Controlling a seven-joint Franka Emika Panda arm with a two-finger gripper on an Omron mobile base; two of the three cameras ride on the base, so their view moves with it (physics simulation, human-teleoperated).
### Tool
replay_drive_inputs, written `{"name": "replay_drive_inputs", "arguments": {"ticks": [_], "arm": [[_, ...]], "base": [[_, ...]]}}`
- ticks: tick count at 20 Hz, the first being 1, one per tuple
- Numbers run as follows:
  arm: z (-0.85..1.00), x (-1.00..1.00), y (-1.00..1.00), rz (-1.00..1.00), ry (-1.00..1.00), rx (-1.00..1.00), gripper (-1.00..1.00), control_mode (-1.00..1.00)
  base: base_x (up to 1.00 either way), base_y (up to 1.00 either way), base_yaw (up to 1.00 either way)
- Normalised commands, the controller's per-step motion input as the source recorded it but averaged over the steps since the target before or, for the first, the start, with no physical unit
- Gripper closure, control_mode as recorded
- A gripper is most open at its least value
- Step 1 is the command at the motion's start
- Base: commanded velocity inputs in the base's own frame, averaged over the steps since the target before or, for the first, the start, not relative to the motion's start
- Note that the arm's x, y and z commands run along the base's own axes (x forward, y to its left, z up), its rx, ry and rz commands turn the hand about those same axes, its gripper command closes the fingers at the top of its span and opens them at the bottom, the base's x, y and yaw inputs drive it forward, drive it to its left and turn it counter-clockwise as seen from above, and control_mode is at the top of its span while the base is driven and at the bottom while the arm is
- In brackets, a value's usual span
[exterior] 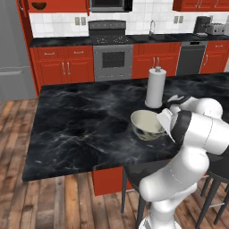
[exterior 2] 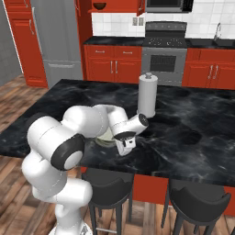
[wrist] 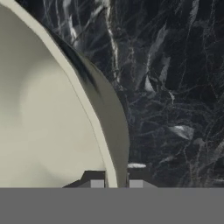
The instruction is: Pick up the bowls from the cabinet and place each bowl in front of a stool on the dining counter.
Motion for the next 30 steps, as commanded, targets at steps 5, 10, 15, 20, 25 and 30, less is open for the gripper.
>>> {"name": "replay_drive_inputs", "arguments": {"ticks": [5, 10, 15, 20, 25, 30], "arm": [[-0.03, 0.03, 0.0, 0.0, 0.0, 0.0, 1.0, -1.0], [0.0, 0.0, 0.0, 0.0, 0.0, 0.0, 1.0, -1.0], [0.0, 0.0, 0.0, 0.0, 0.0, 0.0, 1.0, -1.0], [0.0, 0.0, 0.0, 0.0, 0.0, 0.0, -1.0, -1.0], [0.0, 0.0, 0.0, 0.0, 0.0, 0.0, -1.0, -1.0], [0.0, 0.0, 0.0, 0.0, 0.0, 0.0, -1.0, -1.0]], "base": [[0.0, 0.0, 0.0], [0.0, 0.0, 0.0], [0.0, 0.0, 0.0], [0.0, 0.0, 0.0], [0.0, 0.0, 0.0], [0.0, 0.0, 0.0]]}}
